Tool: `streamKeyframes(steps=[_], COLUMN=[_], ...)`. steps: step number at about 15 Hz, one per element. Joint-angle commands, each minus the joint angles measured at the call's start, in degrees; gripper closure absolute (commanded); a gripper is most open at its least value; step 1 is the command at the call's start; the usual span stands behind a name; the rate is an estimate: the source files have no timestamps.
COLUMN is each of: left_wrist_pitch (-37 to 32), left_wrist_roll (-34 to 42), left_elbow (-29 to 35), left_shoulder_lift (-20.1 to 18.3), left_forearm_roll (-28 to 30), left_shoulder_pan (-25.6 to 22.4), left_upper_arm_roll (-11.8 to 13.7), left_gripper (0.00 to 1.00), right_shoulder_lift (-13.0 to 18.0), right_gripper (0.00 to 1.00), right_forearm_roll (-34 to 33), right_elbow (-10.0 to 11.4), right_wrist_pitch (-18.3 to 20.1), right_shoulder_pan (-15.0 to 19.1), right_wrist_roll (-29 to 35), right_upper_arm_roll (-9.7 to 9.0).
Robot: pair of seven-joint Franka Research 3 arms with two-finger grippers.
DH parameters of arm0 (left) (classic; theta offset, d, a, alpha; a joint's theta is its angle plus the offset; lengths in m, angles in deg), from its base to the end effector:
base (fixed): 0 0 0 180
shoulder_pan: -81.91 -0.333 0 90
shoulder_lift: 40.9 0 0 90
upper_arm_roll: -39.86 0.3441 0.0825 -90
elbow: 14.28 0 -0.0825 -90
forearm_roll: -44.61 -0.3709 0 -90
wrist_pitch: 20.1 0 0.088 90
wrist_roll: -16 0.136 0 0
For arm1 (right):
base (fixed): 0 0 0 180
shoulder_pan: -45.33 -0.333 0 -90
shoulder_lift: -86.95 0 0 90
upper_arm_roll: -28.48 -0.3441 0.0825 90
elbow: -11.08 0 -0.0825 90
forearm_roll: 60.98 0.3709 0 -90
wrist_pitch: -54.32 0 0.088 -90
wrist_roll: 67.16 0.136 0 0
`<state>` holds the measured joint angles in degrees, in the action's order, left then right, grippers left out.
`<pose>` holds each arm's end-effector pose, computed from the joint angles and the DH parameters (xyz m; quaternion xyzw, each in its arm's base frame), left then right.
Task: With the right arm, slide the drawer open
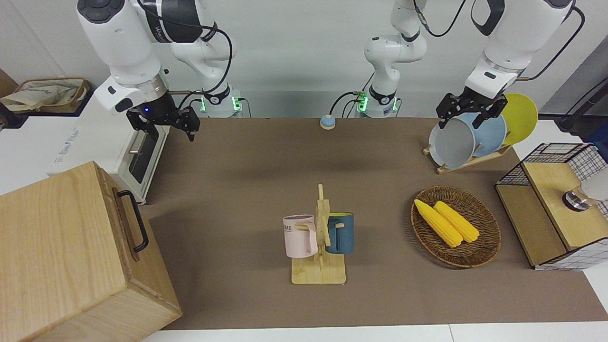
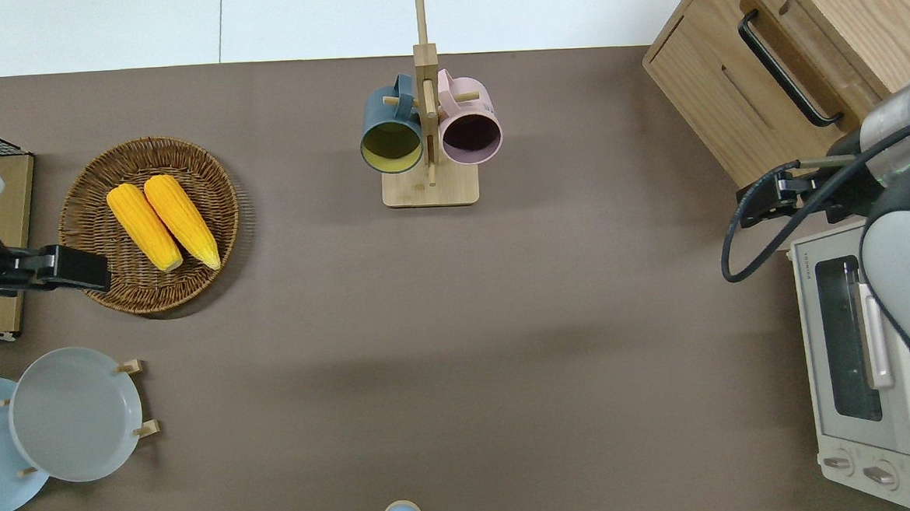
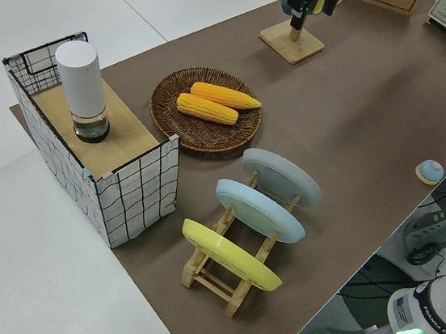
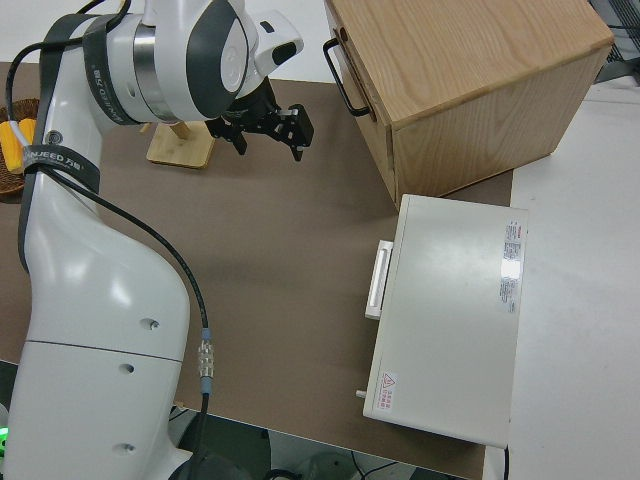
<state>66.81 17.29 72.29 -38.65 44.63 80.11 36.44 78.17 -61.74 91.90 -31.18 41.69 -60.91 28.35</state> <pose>0.5483 -0.0148 0.6249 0.9995 -0.0254 -0.0166 0.0013 0.5813 0.0363 0.6036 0.9991 -0.0219 -0.0351 0.0096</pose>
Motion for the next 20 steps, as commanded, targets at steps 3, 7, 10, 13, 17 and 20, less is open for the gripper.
streamKeyframes(steps=[3,7,10,13,17,20], left_wrist_pitch=[-1.1,-1.1,-1.1,-1.1,-1.1,-1.1], left_wrist_roll=[0.6,0.6,0.6,0.6,0.6,0.6], left_elbow=[-1.5,-1.5,-1.5,-1.4,-1.5,-1.5], left_shoulder_lift=[0.7,0.7,0.7,0.7,0.7,0.7], left_forearm_roll=[-1.0,-1.0,-1.0,-1.0,-1.0,-1.0], left_shoulder_pan=[-0.2,-0.2,-0.2,-0.2,-0.2,-0.2], left_upper_arm_roll=[-0.4,-0.4,-0.4,-0.4,-0.4,-0.4], left_gripper=[0.01,0.01,0.01,0.01,0.01,0.01], right_shoulder_lift=[-0.1,-0.1,-0.1,-0.1,-0.1,-0.1], right_gripper=[0.015,0.017,0.017,0.017,0.015,0.017], right_forearm_roll=[0.5,0.5,0.5,0.5,0.6,0.8], right_elbow=[-1.2,-1.2,-1.2,-1.2,-1.2,-1.2], right_wrist_pitch=[0.3,0.4,0.3,0.3,0.4,0.4], right_shoulder_pan=[0.5,0.7,0.6,0.4,0.0,-0.2], right_wrist_roll=[-0.9,-0.9,-0.9,-0.9,-0.9,-0.6], right_upper_arm_roll=[-0.31,-0.22,-0.22,-0.22,-0.31,-0.31])
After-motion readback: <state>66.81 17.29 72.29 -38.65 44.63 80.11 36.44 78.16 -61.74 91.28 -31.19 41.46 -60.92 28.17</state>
